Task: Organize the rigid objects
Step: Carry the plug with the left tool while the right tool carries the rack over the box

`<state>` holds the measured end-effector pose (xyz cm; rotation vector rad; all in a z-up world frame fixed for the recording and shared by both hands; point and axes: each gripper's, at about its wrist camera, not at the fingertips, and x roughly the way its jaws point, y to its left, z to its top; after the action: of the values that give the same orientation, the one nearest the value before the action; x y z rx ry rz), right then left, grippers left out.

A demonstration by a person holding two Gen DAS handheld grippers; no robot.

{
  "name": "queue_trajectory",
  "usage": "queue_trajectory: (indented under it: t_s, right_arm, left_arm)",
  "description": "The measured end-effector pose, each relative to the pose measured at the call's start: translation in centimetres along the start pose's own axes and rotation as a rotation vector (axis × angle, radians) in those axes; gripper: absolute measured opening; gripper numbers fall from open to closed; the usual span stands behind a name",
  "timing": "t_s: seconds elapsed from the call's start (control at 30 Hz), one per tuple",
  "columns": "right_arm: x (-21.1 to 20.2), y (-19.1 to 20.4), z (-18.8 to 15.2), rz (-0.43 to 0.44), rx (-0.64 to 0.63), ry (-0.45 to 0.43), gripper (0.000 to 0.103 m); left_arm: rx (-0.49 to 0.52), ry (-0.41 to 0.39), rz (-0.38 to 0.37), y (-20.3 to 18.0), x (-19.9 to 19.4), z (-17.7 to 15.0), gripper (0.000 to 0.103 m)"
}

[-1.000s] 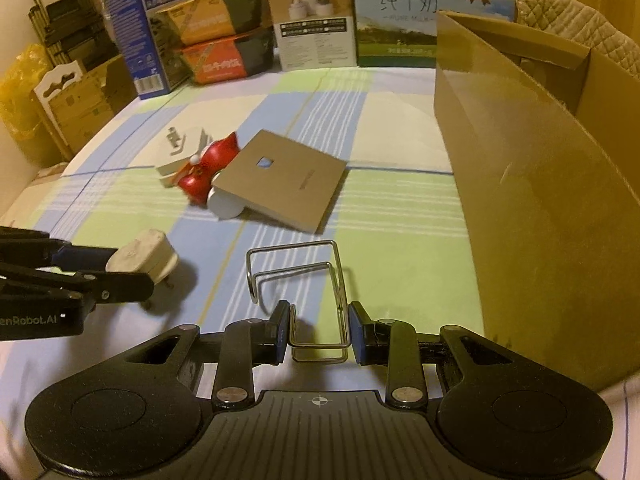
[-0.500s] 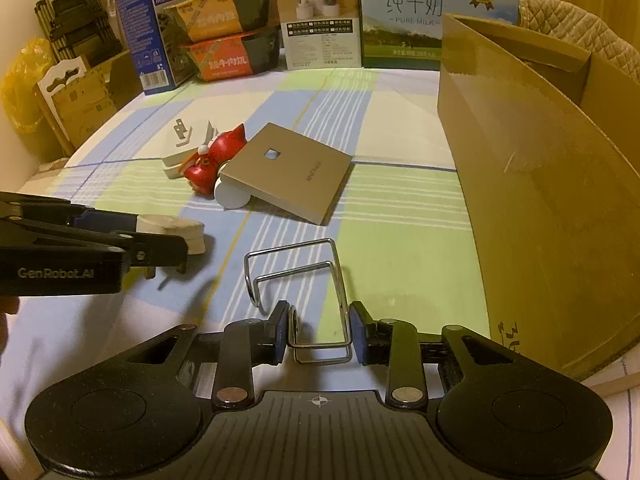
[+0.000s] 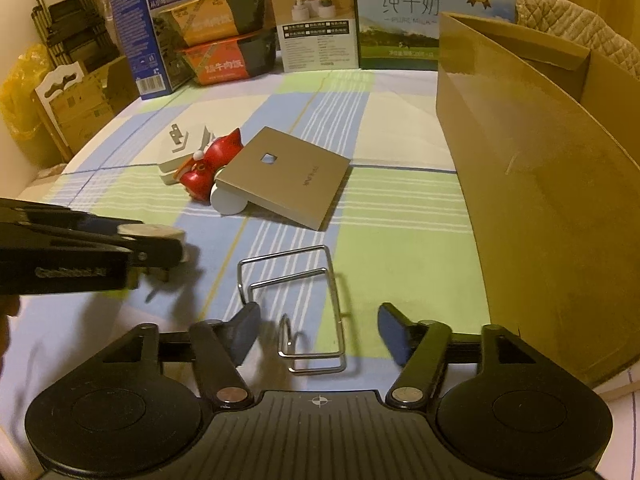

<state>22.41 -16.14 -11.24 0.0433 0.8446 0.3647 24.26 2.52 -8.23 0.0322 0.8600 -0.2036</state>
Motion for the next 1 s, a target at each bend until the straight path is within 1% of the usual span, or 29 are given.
queue_trajectory:
  t_s: [0.17,0.3,0.47,0.67,0.7,0.73,0.83,1.0]
  right_arm:
    - [-0.3,0.7,-0.3,-0.045,-0.094,-0.001,0.067]
    - [-0.5,0.7,-0.3,0.0,-0.087,-0.018,0.067]
    - [0.1,2.0,-0.4,0.044,-0.121,-0.031,0.068]
    - [1.2,2.1,0.3,0.007,-0.139,-0.054,0.067]
    - [1.3,2.1,0.4,0.004,-0.149,-0.056,0.062]
    - [1.4,2.3,0.4,0.002,-0.16,-0.054,0.049]
    - [1.2,2.6,0.2,-0.008,-0.18,-0.051,0.05]
    - [0.4,2.8,0.3,-0.018,-0.175,-0.093,0.049]
  left_arm:
    - [-0.022,-0.01,0.007,1.0,-0.6,0.2,0.038]
    - [-0.023,-0.016,0.001,1.0,-0.7,0.2,0.038]
    - [-0.023,-0.02,-0.006,0.8,-0.8,0.2,0.038]
    - [-0.024,-0.023,-0.008,1.0,-0.9,0.3,0.038]
    - [-0.023,-0.023,-0.008,0.9,-0.9,0.3,0.038]
    - [-0.023,-0.022,-0.009,0.9,-0.9,0.3,0.038]
    - [-0.02,-0.024,-0.012,0.8,-0.9,0.3,0.038]
    - [-0.023,-0.031,-0.025,0.6,-1.2,0.4,0.038]
